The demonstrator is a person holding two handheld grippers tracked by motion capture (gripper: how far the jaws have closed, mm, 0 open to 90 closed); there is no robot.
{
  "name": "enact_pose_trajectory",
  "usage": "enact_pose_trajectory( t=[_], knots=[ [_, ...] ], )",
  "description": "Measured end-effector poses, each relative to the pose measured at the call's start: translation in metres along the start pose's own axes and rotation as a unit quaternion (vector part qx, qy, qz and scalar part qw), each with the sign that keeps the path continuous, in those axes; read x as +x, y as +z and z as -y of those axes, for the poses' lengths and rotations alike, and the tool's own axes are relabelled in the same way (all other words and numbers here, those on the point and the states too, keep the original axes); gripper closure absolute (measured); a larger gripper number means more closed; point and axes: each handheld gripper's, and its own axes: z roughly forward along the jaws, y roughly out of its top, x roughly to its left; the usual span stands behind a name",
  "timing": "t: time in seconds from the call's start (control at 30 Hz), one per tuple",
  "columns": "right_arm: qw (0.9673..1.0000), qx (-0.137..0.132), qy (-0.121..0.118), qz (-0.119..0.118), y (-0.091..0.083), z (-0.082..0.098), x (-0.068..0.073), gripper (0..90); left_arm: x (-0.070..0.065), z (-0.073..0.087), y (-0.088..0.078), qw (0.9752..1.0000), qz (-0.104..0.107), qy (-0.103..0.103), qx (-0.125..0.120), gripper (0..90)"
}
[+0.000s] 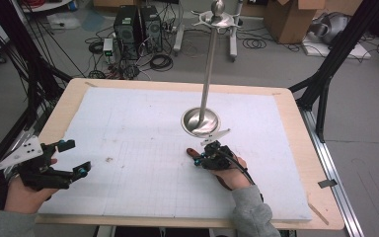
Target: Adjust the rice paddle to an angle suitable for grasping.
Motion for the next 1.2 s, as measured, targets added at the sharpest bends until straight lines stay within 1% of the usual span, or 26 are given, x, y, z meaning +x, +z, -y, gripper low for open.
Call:
enact_pose_trajectory(
  t=[0.1, 0.13, 0.23, 0.27, 0.3, 0.4, 0.5, 0.53, 0.57, 0.63, 0.7, 0.77, 0.87, 0.93, 1.0, 1.03, 1.07, 1.1, 1.2],
  knots=[
    [0.9999, -0.002, -0.01, 0.0, -0.007, -0.002, 0.002, 77.1, 0.003, 0.0, -0.002, 1.0, -0.002, -0.001, -0.002, 2.8],
    [1.0, -0.002, -0.01, 0.0, -0.009, -0.002, 0.003, 74.4, 0.003, -0.001, -0.003, 1.0, -0.002, -0.003, -0.004, 2.8],
    [0.9999, -0.012, 0.002, -0.006, -0.013, -0.001, 0.001, 68.0, 0.003, -0.002, -0.003, 1.0, 0.0, -0.001, -0.008, 2.8],
    [0.9999, -0.013, 0.003, -0.003, -0.015, -0.001, 0.001, 63.3, 0.003, -0.003, -0.003, 1.0, 0.001, 0.0, -0.009, 2.8],
    [0.9999, -0.013, 0.003, -0.003, -0.015, -0.001, 0.001, 63.3, 0.003, -0.003, -0.003, 1.0, 0.002, -0.001, -0.009, 2.8],
    [0.9998, -0.016, 0.006, -0.001, -0.019, 0.0, 0.0, 56.7, 0.004, -0.003, 0.0, 1.0, 0.005, -0.003, -0.005, 2.8],
    [0.9998, -0.02, 0.003, 0.003, -0.025, 0.001, 0.0, 48.4, 0.004, -0.004, 0.004, 0.9999, 0.01, -0.003, -0.003, 2.8],
    [0.9997, -0.022, 0.007, 0.005, -0.029, 0.002, 0.0, 41.7, 0.003, -0.004, 0.006, 0.9999, 0.012, -0.003, -0.001, 2.8],
    [0.9997, -0.022, 0.007, 0.005, -0.029, 0.002, 0.0, 41.7, 0.003, -0.004, 0.007, 0.9999, 0.013, -0.002, 0.0, 2.8],
    [0.9996, -0.025, 0.01, 0.007, -0.032, 0.003, -0.001, 38.9, 0.002, -0.004, 0.01, 0.9999, 0.016, -0.003, 0.0, 2.8],
    [0.9994, -0.032, 0.011, 0.01, -0.036, 0.005, -0.003, 32.9, 0.003, -0.004, 0.011, 0.9998, 0.018, -0.001, 0.002, 2.8],
    [0.9993, -0.032, 0.017, 0.011, -0.039, 0.007, -0.004, 28.3, 0.003, -0.005, 0.013, 0.9998, 0.019, -0.002, 0.001, 2.8],
    [0.9995, -0.027, 0.005, 0.015, -0.044, 0.01, -0.006, 20.4, 0.003, -0.005, 0.015, 0.9997, 0.023, 0.0, 0.003, 2.8],
    [0.9996, -0.025, 0.005, 0.015, -0.046, 0.011, -0.007, 15.2, 0.003, -0.005, 0.017, 0.9997, 0.024, -0.003, 0.002, 2.8],
    [0.9996, -0.021, -0.003, 0.022, -0.049, 0.012, -0.007, 13.4, 0.003, -0.005, 0.018, 0.9997, 0.026, -0.001, 0.005, 2.8],
    [0.9994, -0.023, -0.007, 0.025, -0.05, 0.012, -0.008, 12.8, 0.003, -0.005, 0.019, 0.9997, 0.026, -0.003, 0.003, 2.8],
    [0.9994, -0.023, -0.007, 0.025, -0.051, 0.013, -0.008, 11.4, 0.003, -0.006, 0.019, 0.9997, 0.026, -0.002, 0.004, 2.8],
    [0.9994, -0.023, -0.007, 0.025, -0.052, 0.014, -0.009, 11.3, 0.003, -0.006, 0.019, 0.9996, 0.026, 0.001, 0.004, 2.8],
    [0.9994, -0.022, -0.007, 0.025, -0.055, 0.015, -0.01, 11.3, 0.002, -0.006, 0.021, 0.9996, 0.028, -0.001, 0.004, 2.8]
  ],
)
